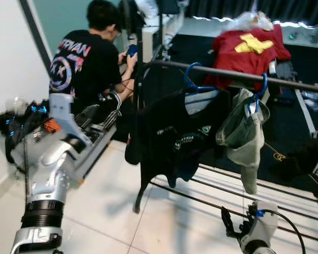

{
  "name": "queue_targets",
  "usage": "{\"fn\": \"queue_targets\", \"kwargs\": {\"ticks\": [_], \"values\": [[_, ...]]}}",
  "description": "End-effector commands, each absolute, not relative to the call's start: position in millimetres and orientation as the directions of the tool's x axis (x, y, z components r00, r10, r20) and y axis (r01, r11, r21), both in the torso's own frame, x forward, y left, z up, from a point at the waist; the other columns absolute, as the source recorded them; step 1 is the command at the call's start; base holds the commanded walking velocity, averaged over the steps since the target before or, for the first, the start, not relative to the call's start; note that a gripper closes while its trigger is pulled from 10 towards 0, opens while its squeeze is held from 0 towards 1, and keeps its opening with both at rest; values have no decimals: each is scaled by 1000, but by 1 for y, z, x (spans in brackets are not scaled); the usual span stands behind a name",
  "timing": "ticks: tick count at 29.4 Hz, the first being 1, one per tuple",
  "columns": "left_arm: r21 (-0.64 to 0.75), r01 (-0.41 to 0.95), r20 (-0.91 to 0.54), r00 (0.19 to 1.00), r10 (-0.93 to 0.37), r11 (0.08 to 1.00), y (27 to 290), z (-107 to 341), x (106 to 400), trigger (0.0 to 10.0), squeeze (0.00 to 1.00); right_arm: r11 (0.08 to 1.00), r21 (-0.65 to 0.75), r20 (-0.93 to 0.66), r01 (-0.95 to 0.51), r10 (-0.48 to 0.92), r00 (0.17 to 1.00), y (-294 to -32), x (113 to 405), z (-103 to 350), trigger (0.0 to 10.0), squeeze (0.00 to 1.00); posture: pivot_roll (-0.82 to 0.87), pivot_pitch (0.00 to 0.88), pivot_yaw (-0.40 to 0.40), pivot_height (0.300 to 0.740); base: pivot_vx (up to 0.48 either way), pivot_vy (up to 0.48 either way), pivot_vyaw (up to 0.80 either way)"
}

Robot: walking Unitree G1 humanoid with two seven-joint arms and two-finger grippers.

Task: Hang hanger

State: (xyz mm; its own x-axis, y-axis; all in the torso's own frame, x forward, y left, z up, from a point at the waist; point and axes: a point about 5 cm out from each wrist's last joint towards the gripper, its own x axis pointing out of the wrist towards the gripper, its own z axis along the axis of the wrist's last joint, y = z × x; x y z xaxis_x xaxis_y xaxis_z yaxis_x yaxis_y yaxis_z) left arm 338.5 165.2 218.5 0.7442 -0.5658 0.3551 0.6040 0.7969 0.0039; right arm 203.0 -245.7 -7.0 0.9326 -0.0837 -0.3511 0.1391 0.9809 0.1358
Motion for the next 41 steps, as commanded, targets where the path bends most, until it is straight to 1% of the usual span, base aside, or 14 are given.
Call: {"fn": "queue_targets", "kwargs": {"ticks": [1,3,12,19,22,23,24,29,30,31,32,33,35,41], "values": [[35,631,379,709,-594,775,164,226,336,10000,0,979,141,-357,145,-86,930,-246,203,-7,10000,0,-61,49,7,740,0,0,-800],[87,694,376,642,-668,715,147,231,334,10000,0,978,144,-364,149,-87,927,-247,202,-8,10000,0,-61,49,7,740,0,0,-800],[138,734,350,593,-726,666,123,227,332,10000,0,977,149,-382,154,-87,920,-247,200,-11,10000,0,-66,44,10,740,0,0,-793],[154,676,285,668,-688,721,109,217,341,10000,0,976,152,-397,154,-83,914,-246,199,-14,10000,0,-67,41,12,740,0,0,-782],[179,575,216,768,-602,798,114,208,351,10000,0,976,153,-400,153,-81,913,-246,199,-15,10000,0,-68,40,14,740,0,0,-788],[179,575,216,768,-602,798,114,208,351,10000,0,976,153,-400,153,-81,913,-246,199,-15,10000,0,-68,40,14,740,0,0,-788],[179,516,191,817,-544,838,119,204,356,10000,0,976,153,-402,153,-80,912,-246,199,-16,10000,0,-68,38,14,740,0,0,-781],[183,375,138,905,-402,909,136,197,367,10000,0,977,152,-405,152,-79,911,-246,199,-17,10000,0,-69,38,15,740,0,0,-786],[198,255,95,956,-278,946,155,192,372,10000,0,976,152,-403,155,-82,912,-246,199,-17,10000,0,-72,42,18,740,0,0,-788],[198,255,95,956,-278,946,155,192,372,10000,0,976,152,-403,155,-82,912,-246,199,-17,10000,0,-72,42,18,740,0,0,-788],[228,144,62,985,-162,963,173,188,375,10000,0,976,151,-399,159,-87,913,-247,199,-17,10000,0,-71,46,19,740,0,0,0],[228,144,62,985,-162,963,173,188,375,10000,0,976,151,-399,159,-87,913,-247,199,-17,10000,0,-71,46,19,740,0,0,0],[264,-6,45,999,-6,964,202,186,375,10000,0,976,148,-392,162,-93,915,-247,199,-16,10000,0,-71,46,19,740,0,0,0],[308,-74,57,997,59,949,228,188,369,10000,0,976,146,-389,161,-93,916,-248,199,-16,10000,0,-73,54,19,740,0,0,0]]}}
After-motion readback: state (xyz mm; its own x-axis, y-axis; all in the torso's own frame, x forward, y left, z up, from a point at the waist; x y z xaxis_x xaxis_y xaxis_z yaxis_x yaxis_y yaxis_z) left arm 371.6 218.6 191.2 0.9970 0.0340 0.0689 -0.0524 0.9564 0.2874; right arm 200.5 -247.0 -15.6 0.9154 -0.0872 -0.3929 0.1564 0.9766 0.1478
